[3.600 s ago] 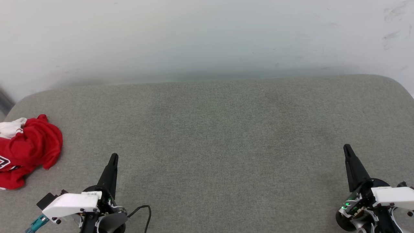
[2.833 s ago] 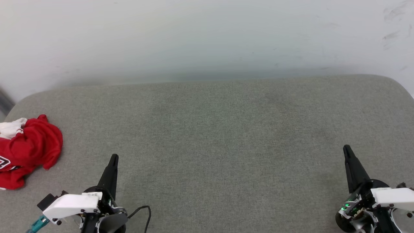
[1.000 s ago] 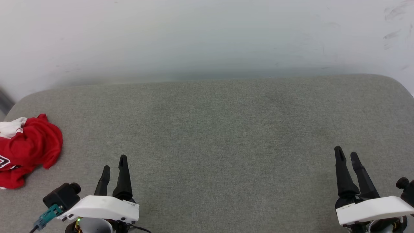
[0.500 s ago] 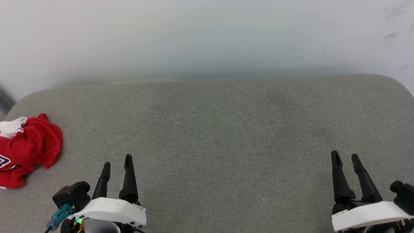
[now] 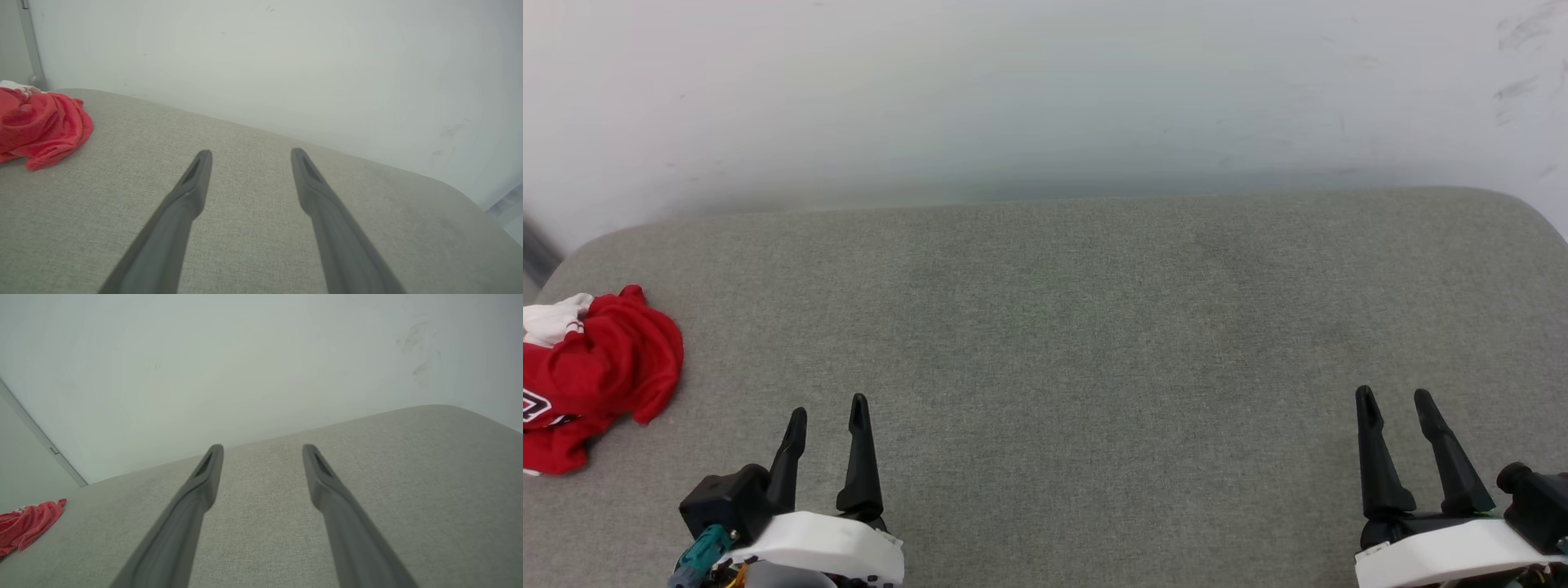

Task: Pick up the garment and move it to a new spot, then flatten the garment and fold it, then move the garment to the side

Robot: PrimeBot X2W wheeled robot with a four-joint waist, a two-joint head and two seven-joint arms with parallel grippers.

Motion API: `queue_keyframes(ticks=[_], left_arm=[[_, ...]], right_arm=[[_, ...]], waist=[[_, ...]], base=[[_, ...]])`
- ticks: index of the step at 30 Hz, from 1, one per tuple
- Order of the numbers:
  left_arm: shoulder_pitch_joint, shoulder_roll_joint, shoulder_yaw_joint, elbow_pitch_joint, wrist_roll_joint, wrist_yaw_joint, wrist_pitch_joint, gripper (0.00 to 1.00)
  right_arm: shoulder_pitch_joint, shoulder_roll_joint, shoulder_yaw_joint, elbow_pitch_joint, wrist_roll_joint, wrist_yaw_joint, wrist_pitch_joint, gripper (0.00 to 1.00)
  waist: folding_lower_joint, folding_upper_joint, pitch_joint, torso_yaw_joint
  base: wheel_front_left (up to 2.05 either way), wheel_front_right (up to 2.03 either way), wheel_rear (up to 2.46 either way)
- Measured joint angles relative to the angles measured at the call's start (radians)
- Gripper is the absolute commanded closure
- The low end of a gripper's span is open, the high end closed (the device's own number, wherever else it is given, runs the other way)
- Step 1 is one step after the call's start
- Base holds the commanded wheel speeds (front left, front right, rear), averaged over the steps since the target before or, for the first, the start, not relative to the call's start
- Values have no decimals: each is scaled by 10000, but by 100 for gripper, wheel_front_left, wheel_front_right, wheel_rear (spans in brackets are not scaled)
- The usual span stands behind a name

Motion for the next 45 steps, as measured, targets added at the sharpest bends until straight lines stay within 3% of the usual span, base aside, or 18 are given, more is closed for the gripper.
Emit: queue_keyframes(ticks=[24, 45], left_arm=[[275, -221, 148, -38, 1983, -180, -516, 0], [566, -284, 217, 27, 3007, -128, -890, 0]], right_arm=[[233, -2, 59, -311, -1429, 2, -525, 0], [490, -2, 88, -372, -2259, 2, -917, 0]], waist=[[0, 0, -19, 38], [0, 0, -53, 74]], base=[[0, 0, 0], [0, 0, 0]])
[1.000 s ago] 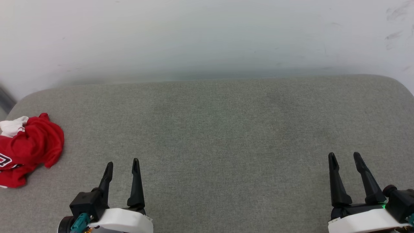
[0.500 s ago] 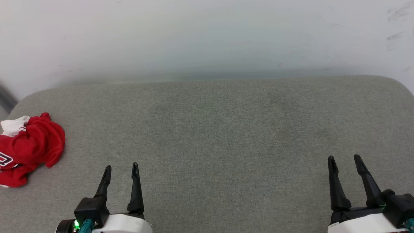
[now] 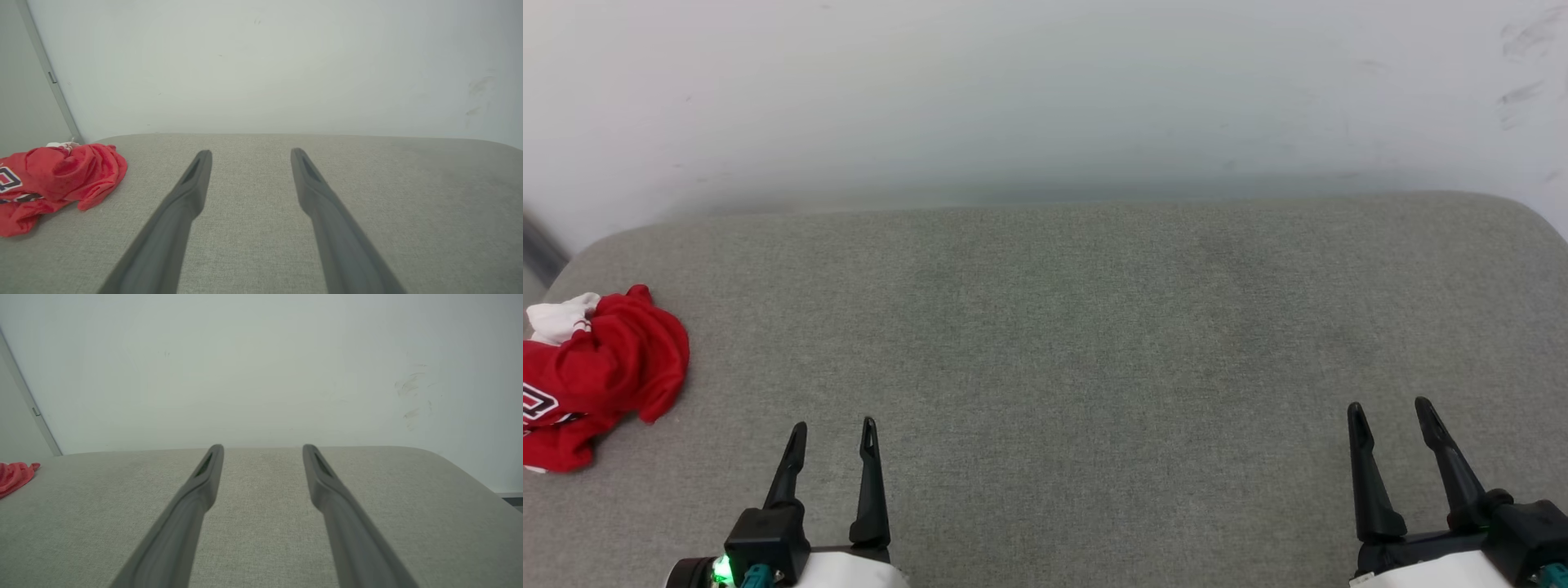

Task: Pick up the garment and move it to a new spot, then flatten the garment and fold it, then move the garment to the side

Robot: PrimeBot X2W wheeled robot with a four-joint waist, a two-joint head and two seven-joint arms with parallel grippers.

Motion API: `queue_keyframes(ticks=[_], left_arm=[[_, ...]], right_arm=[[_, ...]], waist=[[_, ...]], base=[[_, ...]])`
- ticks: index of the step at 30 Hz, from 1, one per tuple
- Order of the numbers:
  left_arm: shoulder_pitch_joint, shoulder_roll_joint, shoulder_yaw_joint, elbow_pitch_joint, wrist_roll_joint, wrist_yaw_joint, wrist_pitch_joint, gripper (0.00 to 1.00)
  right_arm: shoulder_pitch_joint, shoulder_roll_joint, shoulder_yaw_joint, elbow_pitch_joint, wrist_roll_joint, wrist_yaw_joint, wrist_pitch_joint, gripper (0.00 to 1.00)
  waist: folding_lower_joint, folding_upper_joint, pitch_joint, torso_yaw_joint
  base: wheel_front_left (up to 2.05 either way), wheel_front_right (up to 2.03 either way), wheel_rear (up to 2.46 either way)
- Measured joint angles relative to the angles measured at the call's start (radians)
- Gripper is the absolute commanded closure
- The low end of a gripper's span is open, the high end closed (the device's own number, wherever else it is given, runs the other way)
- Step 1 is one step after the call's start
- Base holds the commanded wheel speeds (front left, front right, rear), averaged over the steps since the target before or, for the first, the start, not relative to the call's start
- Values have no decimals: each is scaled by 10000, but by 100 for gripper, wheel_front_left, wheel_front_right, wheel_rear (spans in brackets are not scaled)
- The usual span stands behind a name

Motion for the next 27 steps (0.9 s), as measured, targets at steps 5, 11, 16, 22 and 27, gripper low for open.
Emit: queue_keyframes(ticks=[5, 11, 16, 22, 27], left_arm=[[53, 0, -15, 59, -35, 10, -29, 0], [72, -2, -29, 119, -130, 35, -29, 0], [78, -2, -52, 153, -186, 44, -31, 0], [77, -2, -40, 188, -194, 100, -31, 0], [75, -2, 27, 174, -196, 174, -31, 0]], right_arm=[[42, 0, -19, 104, 125, 0, -29, 0], [100, -2, -31, 207, 301, -2, -29, 0], [102, -2, -8, 236, 301, 0, -29, 0], [109, -2, 13, 245, 299, -2, -29, 0], [120, -2, 59, 219, 221, 0, -29, 0]], waist=[[0, 0, -11, 2], [0, 0, -8, -20], [0, 0, 13, -27], [0, 0, 10, 15], [0, 0, 7, 104]], base=[[0, 0, 0], [0, 0, 0], [0, 0, 0], [0, 0, 0], [0, 0, 0]])
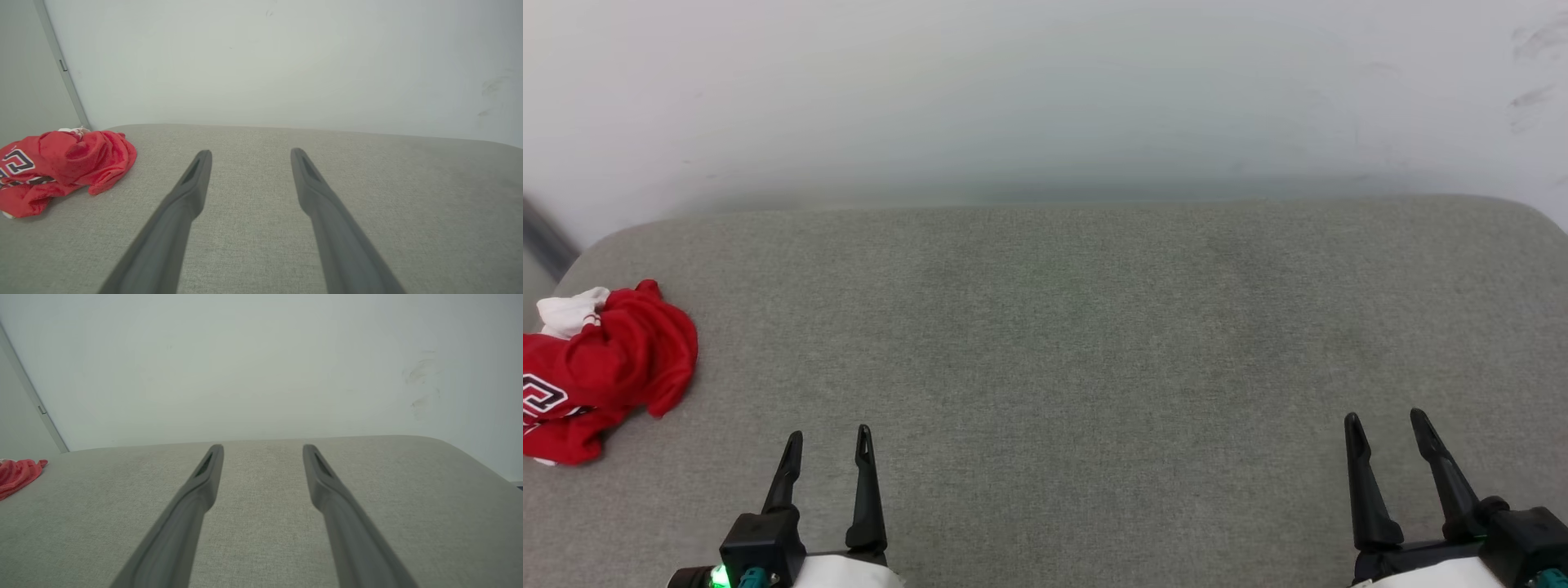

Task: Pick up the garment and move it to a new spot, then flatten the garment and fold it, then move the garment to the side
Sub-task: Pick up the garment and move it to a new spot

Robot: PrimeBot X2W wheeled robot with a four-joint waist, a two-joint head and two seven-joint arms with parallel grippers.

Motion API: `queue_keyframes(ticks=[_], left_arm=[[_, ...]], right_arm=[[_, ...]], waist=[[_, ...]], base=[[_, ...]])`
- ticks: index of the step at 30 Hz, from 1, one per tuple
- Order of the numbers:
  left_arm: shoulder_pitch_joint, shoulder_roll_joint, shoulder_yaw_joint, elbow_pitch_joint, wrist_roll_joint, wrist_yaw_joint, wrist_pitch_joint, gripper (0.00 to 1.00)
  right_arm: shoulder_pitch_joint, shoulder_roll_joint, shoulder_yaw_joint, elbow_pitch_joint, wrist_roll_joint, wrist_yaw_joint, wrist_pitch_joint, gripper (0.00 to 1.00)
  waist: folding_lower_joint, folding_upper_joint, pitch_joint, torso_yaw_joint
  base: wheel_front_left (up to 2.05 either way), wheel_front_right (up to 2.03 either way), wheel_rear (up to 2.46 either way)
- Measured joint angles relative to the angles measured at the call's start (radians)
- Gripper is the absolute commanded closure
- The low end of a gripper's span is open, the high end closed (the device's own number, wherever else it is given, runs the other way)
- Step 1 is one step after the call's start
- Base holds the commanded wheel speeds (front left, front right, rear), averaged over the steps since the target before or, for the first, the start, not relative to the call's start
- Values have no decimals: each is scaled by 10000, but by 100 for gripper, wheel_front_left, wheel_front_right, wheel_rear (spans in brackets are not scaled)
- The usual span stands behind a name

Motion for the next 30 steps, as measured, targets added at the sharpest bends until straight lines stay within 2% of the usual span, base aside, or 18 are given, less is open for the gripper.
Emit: queue_keyframes(ticks=[12, 30], left_arm=[[-24, -2, 173, -69, 33, 90, 0, 0], [-82, -2, 520, -75, 29, 399, 0, 0]], right_arm=[[15, -2, 121, -115, -144, 0, 0, 0], [13, 0, 297, -230, -546, 0, 0, 0]], waist=[[0, 0, 39, 779], [0, 0, 151, 2899]], base=[[0, 0, 0], [0, 0, 0]])
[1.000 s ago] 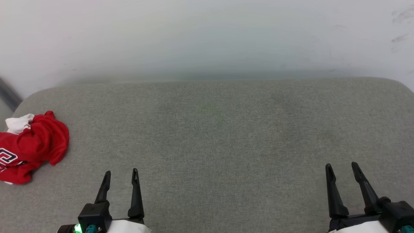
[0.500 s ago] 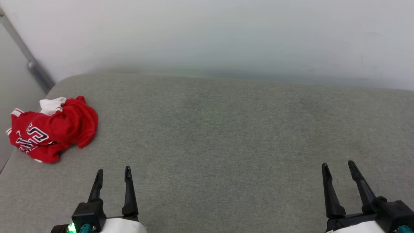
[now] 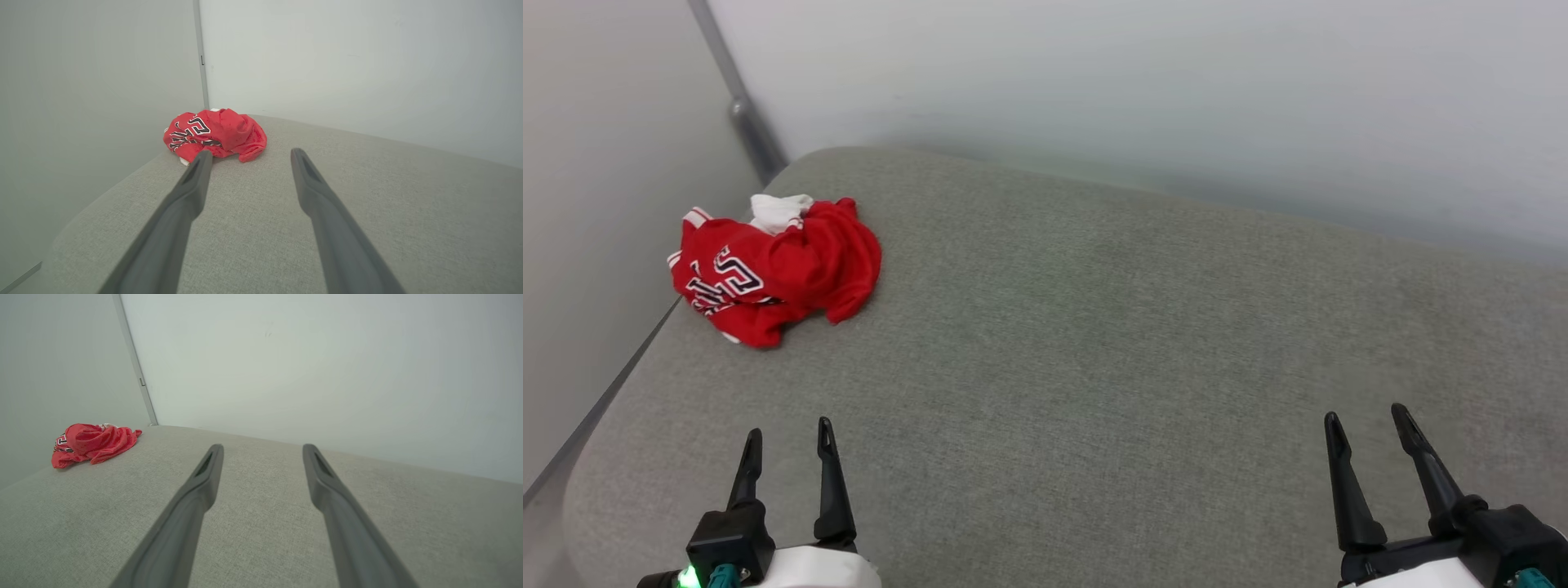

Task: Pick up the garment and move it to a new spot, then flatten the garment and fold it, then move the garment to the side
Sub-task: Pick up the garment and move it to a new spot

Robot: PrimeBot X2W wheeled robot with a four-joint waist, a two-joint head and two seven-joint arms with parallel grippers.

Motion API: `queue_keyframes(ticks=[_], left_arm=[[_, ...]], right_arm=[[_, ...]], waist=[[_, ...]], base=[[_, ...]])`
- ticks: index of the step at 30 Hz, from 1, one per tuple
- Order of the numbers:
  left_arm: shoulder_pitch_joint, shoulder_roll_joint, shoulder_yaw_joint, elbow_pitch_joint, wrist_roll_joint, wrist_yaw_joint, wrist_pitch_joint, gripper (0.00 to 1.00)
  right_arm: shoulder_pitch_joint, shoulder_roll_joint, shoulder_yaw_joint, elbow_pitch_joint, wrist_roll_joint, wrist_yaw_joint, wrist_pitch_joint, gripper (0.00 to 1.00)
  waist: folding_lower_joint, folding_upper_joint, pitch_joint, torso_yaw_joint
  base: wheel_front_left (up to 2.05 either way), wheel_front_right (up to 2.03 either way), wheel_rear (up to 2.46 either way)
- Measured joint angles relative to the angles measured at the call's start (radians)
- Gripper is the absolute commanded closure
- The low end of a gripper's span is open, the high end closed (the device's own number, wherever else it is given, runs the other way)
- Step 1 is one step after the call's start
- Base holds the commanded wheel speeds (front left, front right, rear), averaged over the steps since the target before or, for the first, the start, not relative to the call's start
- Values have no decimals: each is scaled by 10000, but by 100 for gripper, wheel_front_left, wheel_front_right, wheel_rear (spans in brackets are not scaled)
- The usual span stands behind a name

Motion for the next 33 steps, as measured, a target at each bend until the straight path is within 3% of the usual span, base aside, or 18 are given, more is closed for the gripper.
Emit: queue_keyframes(ticks=[13, 22, 29, 33], left_arm=[[56, 0, 82, -48, -203, 219, 0, 0], [84, -2, 173, -59, -316, 211, 0, 0], [-770, 54, 834, 238, -280, -483, 0, 0], [-1939, 399, 1373, 773, -314, -943, 0, 0]], right_arm=[[12, 0, 33, -10, -171, 0, 0, 0], [12, 0, 79, -8, -240, 0, 0, 0], [-43, 0, 81, -44, -376, 0, 0, 0], [-277, 0, -19, -167, -652, 0, 0, 0]], waist=[[0, 0, 45, 1455], [0, 0, 87, 1707], [0, 0, 298, 1488], [0, 0, 626, 1315]], base=[[0, 0, 0], [0, 0, 0], [0, 0, 0], [0, 0, 0]])
